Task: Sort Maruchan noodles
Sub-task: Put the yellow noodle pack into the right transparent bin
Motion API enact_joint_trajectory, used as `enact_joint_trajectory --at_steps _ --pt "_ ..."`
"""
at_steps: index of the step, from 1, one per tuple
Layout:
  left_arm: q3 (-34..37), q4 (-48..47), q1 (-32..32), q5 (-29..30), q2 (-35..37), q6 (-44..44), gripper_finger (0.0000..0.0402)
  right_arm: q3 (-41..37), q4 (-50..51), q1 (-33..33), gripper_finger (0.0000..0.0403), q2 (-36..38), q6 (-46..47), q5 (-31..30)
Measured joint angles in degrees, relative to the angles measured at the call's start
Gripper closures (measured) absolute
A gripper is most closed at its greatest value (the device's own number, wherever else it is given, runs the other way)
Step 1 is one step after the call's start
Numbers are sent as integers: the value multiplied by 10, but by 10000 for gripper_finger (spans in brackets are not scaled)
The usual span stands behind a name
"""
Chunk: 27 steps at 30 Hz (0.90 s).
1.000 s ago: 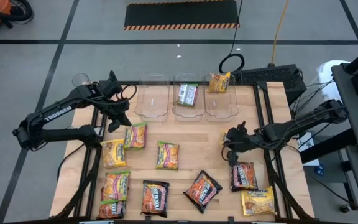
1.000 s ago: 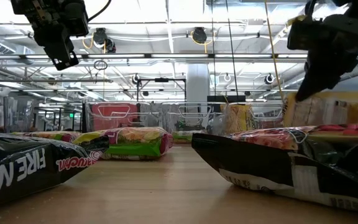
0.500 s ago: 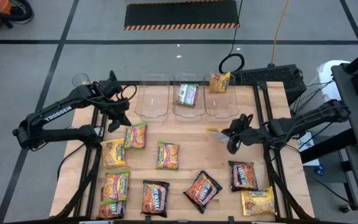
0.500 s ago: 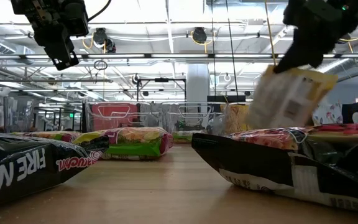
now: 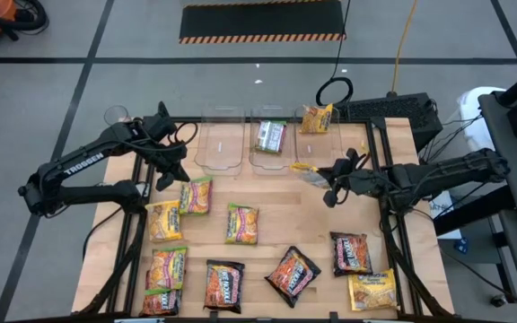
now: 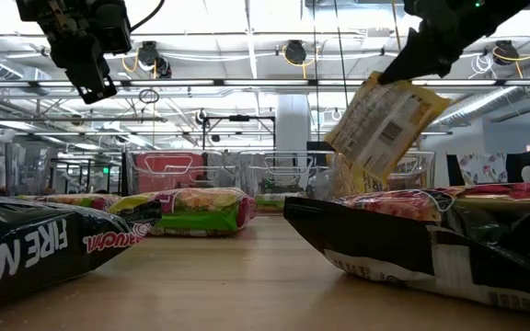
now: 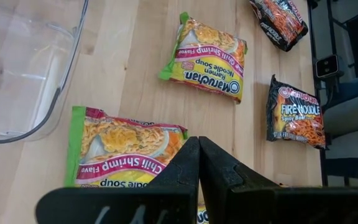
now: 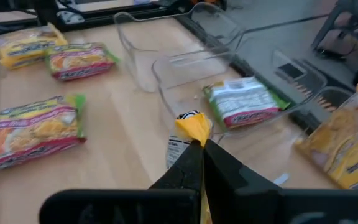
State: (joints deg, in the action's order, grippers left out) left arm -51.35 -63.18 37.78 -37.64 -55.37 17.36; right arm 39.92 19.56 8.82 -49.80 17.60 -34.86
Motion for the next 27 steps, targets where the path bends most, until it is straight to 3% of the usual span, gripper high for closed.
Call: enact_joint_trajectory --at_steps 10,17,27 --pt "0 0 0 0 0 -10 394 0 -47 -56 403 41 -97 -1" --pt "0 0 0 0 0 -12 394 0 -48 -105 403 85 -159 -35" --pt "0 0 0 0 0 -12 394 0 -45 -177 403 91 -214 -24"
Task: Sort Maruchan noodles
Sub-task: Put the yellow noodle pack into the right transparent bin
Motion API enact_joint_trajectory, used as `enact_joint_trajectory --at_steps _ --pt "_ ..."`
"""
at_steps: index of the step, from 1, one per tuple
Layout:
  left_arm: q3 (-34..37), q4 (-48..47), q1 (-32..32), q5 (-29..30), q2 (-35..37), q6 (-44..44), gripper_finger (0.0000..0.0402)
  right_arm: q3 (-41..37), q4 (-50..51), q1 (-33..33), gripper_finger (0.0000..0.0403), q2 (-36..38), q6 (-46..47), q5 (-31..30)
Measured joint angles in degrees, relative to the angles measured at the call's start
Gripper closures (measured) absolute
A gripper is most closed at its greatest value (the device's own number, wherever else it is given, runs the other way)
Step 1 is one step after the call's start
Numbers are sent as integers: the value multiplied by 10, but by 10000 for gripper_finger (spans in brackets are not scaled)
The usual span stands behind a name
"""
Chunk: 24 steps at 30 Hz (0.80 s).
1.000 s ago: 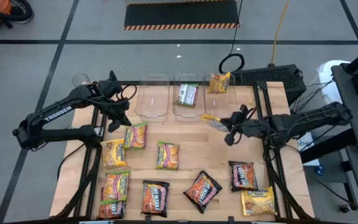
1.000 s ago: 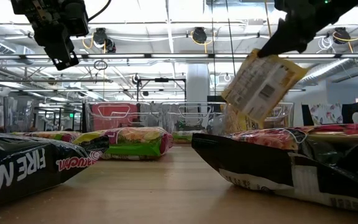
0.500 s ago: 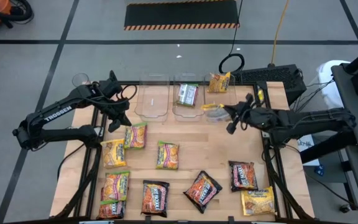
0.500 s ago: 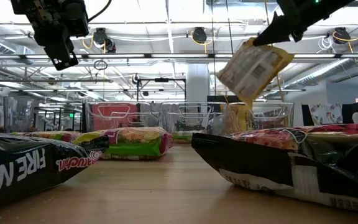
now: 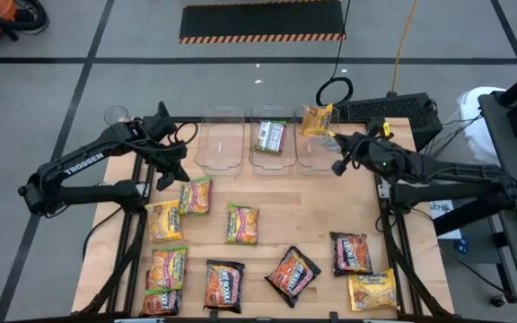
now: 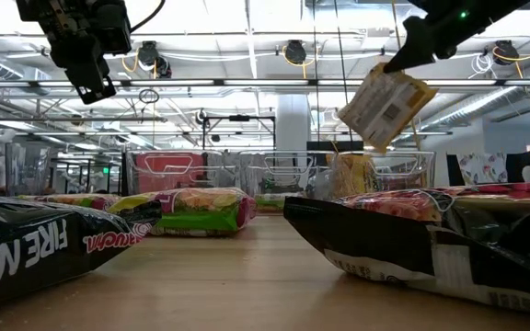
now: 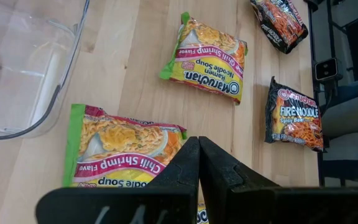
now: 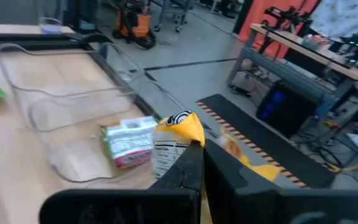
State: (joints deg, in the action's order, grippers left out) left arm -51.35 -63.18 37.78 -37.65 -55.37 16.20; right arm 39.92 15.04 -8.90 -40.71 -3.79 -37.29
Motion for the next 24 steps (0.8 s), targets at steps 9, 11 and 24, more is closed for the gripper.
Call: enact_joint_trajectory --at_steps 9,11,24 --pt "0 0 0 0 0 0 394 0 16 -69 403 -3 1 81" --pt "0 0 0 0 0 0 394 0 20 -86 403 -4 10 108" --pt "0 1 0 0 0 0 394 0 109 -180 403 -27 56 270"
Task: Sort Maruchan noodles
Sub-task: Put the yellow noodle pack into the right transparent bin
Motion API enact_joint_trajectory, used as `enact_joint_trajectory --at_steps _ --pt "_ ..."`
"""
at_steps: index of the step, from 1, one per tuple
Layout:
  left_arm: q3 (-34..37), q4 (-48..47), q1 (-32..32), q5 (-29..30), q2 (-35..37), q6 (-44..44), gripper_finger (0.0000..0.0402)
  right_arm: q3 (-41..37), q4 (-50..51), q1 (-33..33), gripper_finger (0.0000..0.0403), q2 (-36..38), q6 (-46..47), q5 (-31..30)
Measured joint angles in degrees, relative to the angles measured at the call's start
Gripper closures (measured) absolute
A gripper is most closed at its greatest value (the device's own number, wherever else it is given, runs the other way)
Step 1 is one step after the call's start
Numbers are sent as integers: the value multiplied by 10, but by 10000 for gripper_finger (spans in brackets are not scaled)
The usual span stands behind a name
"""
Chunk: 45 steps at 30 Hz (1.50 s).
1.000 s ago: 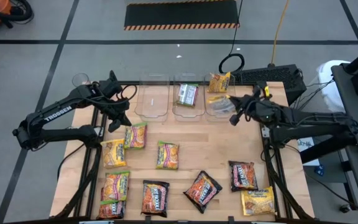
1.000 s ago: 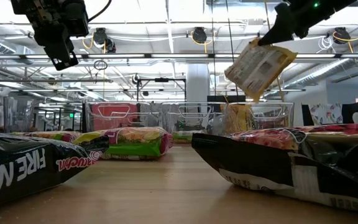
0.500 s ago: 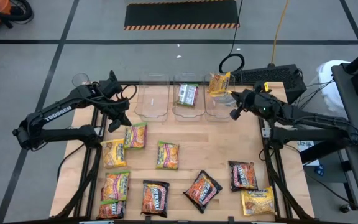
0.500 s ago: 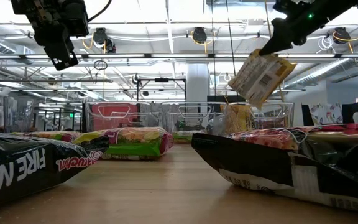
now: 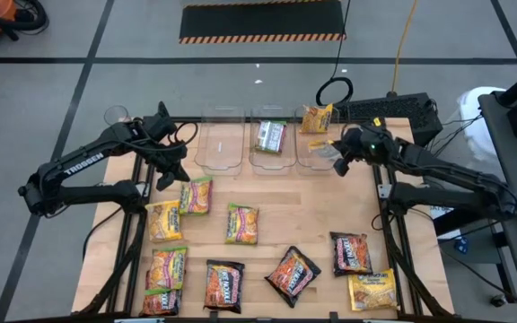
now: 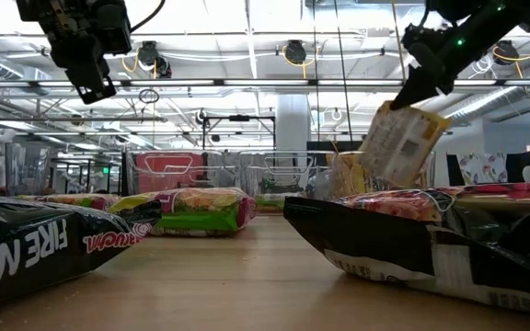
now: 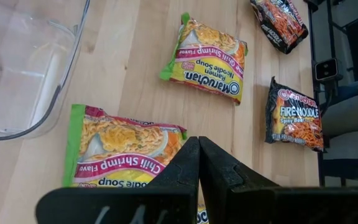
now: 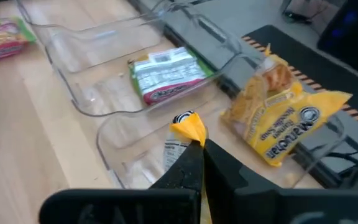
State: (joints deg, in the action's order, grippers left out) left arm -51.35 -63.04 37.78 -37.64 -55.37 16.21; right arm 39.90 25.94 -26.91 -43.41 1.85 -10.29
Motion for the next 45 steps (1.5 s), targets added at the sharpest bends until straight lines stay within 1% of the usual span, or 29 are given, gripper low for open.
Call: enact_joint_trajectory --at_steps 4,10,18,22,26,28,30,38,42,45 --pt "0 3 0 0 0 0 394 23 33 -17 403 -19 -8 1" --pt "0 3 0 0 0 0 394 116 111 -42 403 -75 -69 2" --pt "0 4 0 0 0 1 394 199 133 -94 403 -167 -142 75" --pt "0 4 0 0 0 1 394 237 177 -117 403 -215 -174 106" --pt "0 4 0 0 0 1 394 269 226 -134 403 -254 -208 108" --pt "0 4 0 0 0 0 394 284 240 -143 403 -269 -222 119" --pt "0 4 0 0 0 1 394 297 247 -152 403 -281 -237 134" --pt "0 4 0 0 0 0 394 353 259 -180 403 -323 -295 144" --pt "0 4 0 0 0 0 394 364 258 -196 403 -342 -321 178" --pt "0 4 0 0 0 0 394 364 262 -202 403 -358 -338 182"
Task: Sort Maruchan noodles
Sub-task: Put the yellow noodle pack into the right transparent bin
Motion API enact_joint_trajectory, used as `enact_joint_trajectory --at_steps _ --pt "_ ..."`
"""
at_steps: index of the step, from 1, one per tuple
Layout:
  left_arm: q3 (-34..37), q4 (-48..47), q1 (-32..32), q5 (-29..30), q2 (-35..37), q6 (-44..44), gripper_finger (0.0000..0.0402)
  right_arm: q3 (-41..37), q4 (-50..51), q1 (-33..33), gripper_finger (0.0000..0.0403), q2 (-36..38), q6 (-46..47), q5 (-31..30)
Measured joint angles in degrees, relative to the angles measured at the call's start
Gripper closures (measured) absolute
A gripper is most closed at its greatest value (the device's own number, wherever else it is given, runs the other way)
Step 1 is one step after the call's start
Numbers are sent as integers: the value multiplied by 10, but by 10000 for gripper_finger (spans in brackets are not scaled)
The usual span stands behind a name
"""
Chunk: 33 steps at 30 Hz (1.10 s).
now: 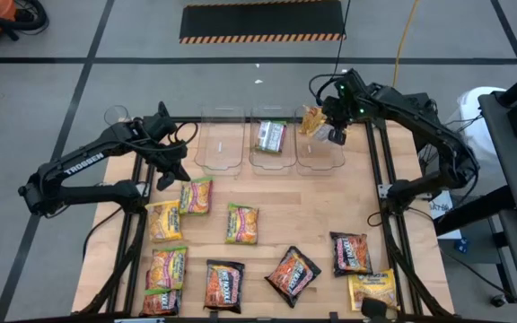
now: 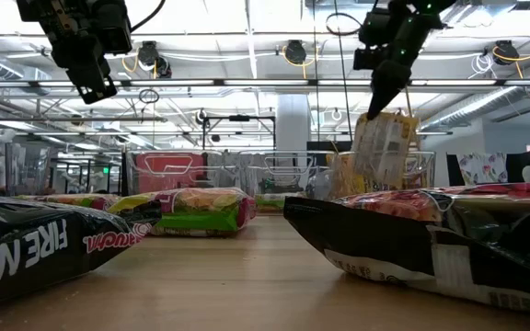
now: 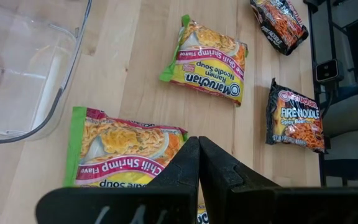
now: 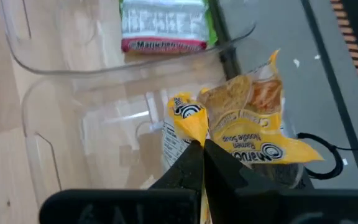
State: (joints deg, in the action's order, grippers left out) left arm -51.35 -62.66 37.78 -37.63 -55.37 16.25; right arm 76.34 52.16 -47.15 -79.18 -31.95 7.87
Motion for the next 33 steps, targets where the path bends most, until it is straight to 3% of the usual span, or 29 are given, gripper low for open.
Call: enact_joint_trajectory --at_steps 6,22,33 --pt "0 0 0 0 0 0 394 0 30 -4 403 -31 -33 29" --pt "0 0 0 0 0 -3 394 4 67 -5 403 -75 -114 25" --pt "0 41 0 0 0 -27 394 99 64 -16 403 -77 -139 11"
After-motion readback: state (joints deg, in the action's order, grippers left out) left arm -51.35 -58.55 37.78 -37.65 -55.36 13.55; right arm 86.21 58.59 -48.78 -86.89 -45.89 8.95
